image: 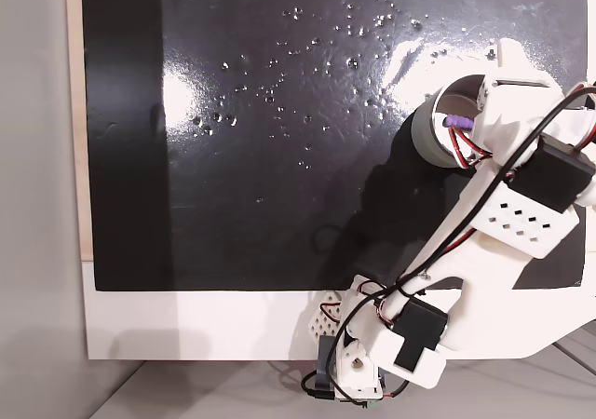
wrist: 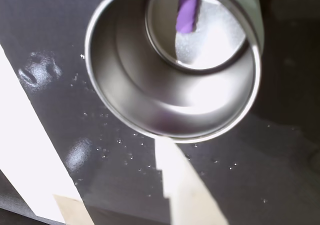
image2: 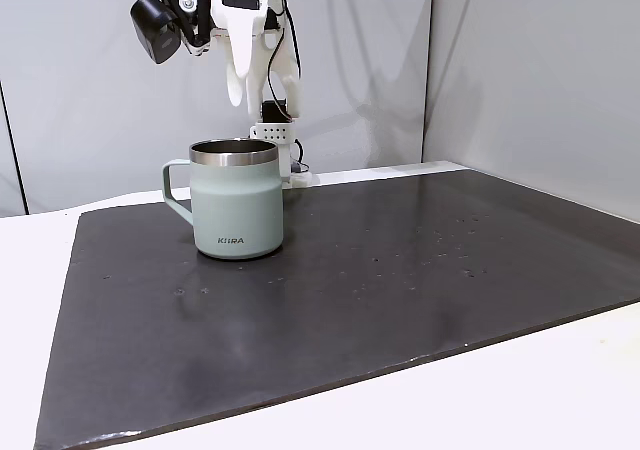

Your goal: Grasp a pengrip and put it in the cup.

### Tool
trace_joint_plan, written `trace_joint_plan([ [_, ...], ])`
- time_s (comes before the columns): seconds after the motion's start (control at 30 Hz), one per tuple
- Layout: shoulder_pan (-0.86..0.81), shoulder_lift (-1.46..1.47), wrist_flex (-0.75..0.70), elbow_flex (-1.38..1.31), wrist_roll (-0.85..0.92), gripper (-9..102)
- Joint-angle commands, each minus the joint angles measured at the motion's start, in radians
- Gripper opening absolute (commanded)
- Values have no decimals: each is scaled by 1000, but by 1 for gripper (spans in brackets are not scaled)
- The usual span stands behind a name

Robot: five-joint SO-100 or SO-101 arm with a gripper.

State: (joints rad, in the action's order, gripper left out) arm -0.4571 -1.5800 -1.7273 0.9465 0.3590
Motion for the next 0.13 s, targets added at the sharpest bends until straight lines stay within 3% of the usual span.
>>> trace_joint_plan([
  [0.0, -6, -8, 20, -63, -6, 36],
  [0.1, -6, -14, 20, -63, -5, 36],
])
